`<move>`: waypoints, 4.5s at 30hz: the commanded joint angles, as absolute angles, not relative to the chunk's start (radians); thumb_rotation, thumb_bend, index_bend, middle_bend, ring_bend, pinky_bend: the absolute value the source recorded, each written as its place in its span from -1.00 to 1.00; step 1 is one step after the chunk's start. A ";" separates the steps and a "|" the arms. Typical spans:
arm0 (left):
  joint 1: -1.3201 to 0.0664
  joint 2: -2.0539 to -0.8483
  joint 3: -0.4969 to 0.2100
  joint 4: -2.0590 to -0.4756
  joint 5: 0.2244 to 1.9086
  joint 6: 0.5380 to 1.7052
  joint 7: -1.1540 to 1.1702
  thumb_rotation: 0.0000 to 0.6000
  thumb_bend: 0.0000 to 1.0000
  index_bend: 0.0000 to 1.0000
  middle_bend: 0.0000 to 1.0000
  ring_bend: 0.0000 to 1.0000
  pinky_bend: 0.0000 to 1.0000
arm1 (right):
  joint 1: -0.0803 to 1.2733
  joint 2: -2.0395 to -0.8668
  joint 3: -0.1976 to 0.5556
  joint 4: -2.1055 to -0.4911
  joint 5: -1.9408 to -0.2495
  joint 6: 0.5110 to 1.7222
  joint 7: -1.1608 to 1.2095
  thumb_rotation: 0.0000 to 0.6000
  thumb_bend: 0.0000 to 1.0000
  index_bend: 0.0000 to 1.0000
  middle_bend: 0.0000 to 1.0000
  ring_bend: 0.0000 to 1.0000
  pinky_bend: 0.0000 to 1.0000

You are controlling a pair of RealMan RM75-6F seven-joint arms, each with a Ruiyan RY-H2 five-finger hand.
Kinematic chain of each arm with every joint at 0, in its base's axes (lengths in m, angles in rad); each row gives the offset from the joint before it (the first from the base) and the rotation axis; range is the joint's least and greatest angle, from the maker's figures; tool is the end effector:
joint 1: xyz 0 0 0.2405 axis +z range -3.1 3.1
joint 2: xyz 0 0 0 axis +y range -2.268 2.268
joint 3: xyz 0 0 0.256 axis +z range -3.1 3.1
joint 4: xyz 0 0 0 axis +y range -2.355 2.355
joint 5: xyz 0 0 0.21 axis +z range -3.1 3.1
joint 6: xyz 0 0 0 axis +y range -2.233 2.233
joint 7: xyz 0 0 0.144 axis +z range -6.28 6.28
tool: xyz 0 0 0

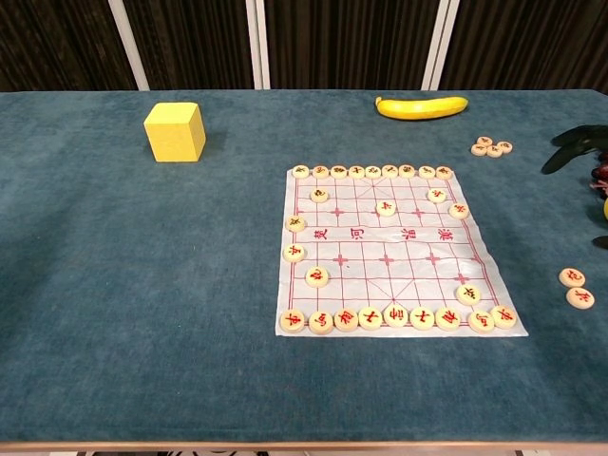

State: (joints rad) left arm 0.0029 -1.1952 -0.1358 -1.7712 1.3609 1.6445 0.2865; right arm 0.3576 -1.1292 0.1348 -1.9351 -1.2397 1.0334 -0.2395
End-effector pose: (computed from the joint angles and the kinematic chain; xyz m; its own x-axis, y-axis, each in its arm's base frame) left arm -0.2952 0.1656 0.1627 0.4499 -0.1436 0.8814 0.8810 0.2330 -0.4118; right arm -0.2138 -0.2437 0.0867 0.2976 -0.3528 0.8871 -0.9530 -0.1652 0.2540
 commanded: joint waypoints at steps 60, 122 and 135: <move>-0.002 -1.201 -0.134 -1.768 1.355 1.642 0.296 1.00 -0.92 -0.89 -1.00 -1.00 -0.86 | 0.434 -1.471 0.025 -1.757 -1.018 1.122 -0.569 1.00 -0.26 -0.15 -1.00 -1.00 -0.89; -0.005 -1.208 -0.132 -1.765 1.356 1.639 0.311 1.00 -0.92 -0.89 -1.00 -1.00 -0.86 | 0.488 -1.513 0.037 -1.738 -0.929 1.126 -0.618 1.00 -0.27 0.07 -1.00 -1.00 -0.86; -0.006 -1.209 -0.132 -1.765 1.355 1.639 0.312 1.00 -0.92 -0.89 -1.00 -1.00 -0.86 | 0.502 -1.500 0.051 -1.750 -0.915 1.126 -0.622 1.00 -0.27 0.08 -1.00 -1.00 -0.86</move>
State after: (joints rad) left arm -0.0059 -1.2086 -0.1321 -1.7652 1.3553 1.6389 0.3120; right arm 0.5000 -1.5012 0.0498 -1.7490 -0.9167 1.1267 -0.6207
